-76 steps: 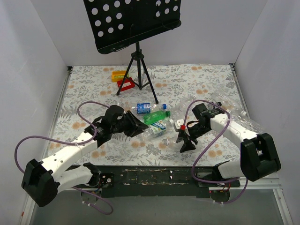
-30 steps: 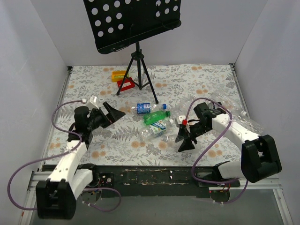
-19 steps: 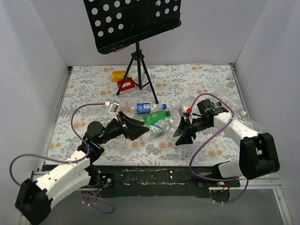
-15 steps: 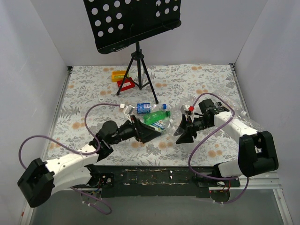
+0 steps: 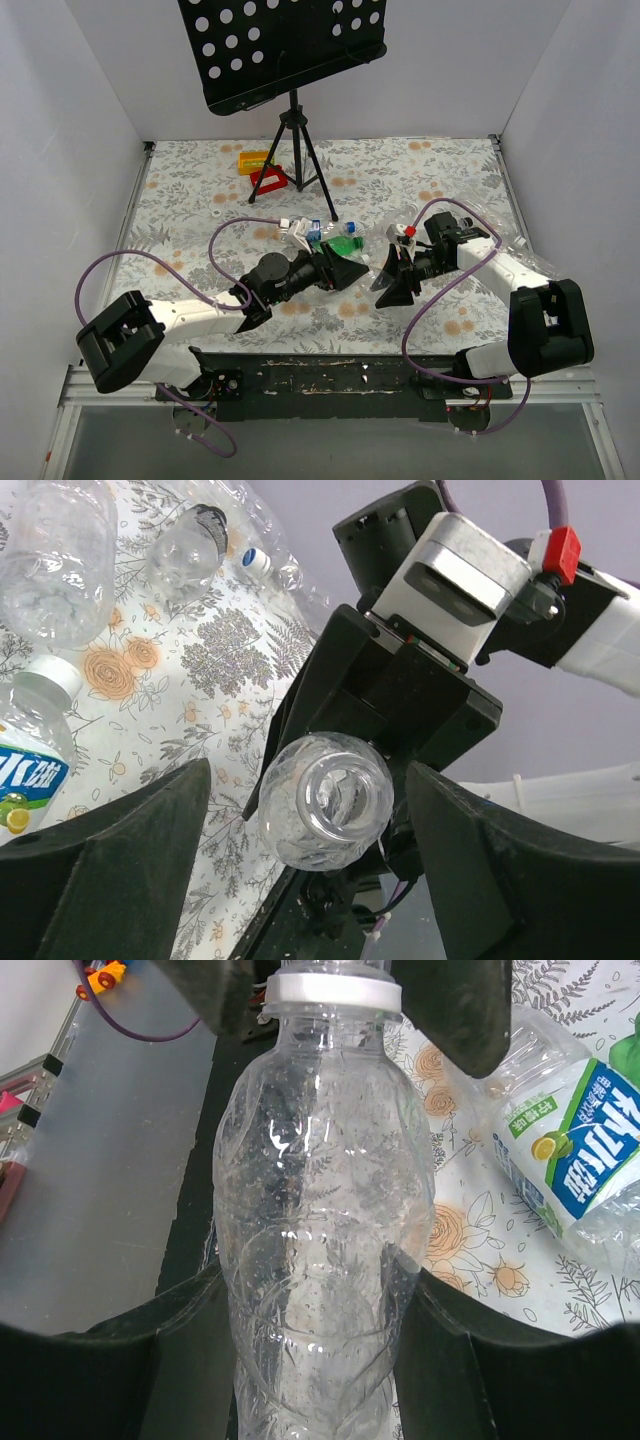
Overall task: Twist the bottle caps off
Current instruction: Place the plastic bottle at the center of the board.
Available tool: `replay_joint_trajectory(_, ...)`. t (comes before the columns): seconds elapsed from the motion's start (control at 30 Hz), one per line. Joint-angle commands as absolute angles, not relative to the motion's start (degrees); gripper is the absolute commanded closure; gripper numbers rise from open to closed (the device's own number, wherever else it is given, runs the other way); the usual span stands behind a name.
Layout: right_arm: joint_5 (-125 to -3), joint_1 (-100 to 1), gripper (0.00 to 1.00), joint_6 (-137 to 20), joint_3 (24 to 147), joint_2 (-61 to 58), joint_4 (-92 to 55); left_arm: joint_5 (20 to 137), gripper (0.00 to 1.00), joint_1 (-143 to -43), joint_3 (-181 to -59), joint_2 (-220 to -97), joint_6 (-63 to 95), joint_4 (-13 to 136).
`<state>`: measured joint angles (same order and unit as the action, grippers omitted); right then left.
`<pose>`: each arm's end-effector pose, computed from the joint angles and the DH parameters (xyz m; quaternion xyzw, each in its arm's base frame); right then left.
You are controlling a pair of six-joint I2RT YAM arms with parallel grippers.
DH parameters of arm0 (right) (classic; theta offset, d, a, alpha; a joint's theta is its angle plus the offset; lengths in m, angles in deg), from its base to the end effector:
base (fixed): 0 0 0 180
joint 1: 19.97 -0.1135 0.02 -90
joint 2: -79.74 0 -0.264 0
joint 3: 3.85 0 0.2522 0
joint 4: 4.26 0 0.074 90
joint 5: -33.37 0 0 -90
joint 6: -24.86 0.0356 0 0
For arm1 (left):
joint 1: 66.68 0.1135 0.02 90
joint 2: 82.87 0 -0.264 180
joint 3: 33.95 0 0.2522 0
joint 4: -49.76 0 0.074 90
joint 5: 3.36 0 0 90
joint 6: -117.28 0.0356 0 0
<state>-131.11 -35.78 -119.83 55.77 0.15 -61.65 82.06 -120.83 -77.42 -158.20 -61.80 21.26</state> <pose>0.2097 0.0950 0.2055 -0.5111 0.6077 0.5380 0.2828 0.1597 -0.2259 0.2294 -0.1920 0.7017 -0.6597 0.1886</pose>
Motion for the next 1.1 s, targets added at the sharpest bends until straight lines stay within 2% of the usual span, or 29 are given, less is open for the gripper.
replay_joint_trajectory(0.0, -133.54, -35.61, 0.98, -121.74, 57.81, -0.15, -63.81, 88.11, 0.31, -121.17, -78.82, -157.4, -62.1, 20.63)
replay_joint_trajectory(0.13, -133.62, -35.61, 0.98, -122.09, 57.89, -0.67, -64.25, 87.96, 0.34, -121.17, -78.29, -157.13, -62.11, 20.63)
replay_joint_trajectory(0.43, -133.53, -35.53, 0.98, -122.35, 58.16, -1.2, -64.51, 81.81, 0.32, -121.26, -79.96, -159.16, -61.84, 20.9)
replay_joint_trajectory(0.5, -133.62, -35.44, 0.98, -122.18, 58.16, -1.29, -64.51, 81.28, 0.36, -121.26, -79.79, -159.24, -61.84, 20.55)
replay_joint_trajectory(0.6, -133.54, -35.44, 0.98, -122.27, 58.16, -1.29, -64.6, 80.93, 0.44, -121.17, -79.87, -159.24, -61.84, 20.63)
replay_joint_trajectory(0.67, -133.71, -35.44, 0.98, -122.27, 58.16, -1.38, -64.6, 80.23, 0.53, -121.17, -79.88, -159.24, -61.75, 20.2)
replay_joint_trajectory(0.77, -133.62, -35.44, 0.98, -122.27, 58.16, -1.47, -64.6, 78.82, 0.72, -121.26, -80.31, -159.68, -61.67, 20.11)
replay_joint_trajectory(0.83, -133.45, -35.44, 0.95, -122.35, 58.16, -1.64, -64.69, 78.47, 0.94, -121.17, -80.4, -159.68, -61.75, 20.45)
replay_joint_trajectory(0.87, -133.45, -35.44, 0.89, -122.7, 58.25, -1.82, -65.12, 78.47, 1.0, -121.17, -80.4, -159.6, -61.75, 20.81)
replay_joint_trajectory(0.9, -133.27, -35.44, 0.79, -123.58, 58.51, -1.99, -66.0, 78.55, 1.0, -121.17, -80.4, -159.07, -61.84, 21.51)
replay_joint_trajectory(0.97, -133.1, -35.35, 0.45, -126.64, 59.3, -2.26, -68.8, 78.64, 1.0, -121.0, -80.23, -157.49, -61.06, 23.52)
replay_joint_trajectory(1.0, -132.75, -35.44, 0.24, -128.4, 59.74, -2.35, -70.64, 78.82, 1.0, -120.73, -80.23, -156.09, -60.96, 25.62)
replay_joint_trajectory(1.03, -132.48, -35.09, 0.15, -130.16, 60.44, -2.43, -72.05, 78.82, 1.0, -120.21, -80.23, -154.25, -60.79, 27.56)
replay_joint_trajectory(1.07, -132.31, -35.0, 0.14, -131.48, 60.97, -2.52, -73.37, 78.82, 1.0, -119.68, -80.05, -152.41, -60.79, 30.01)
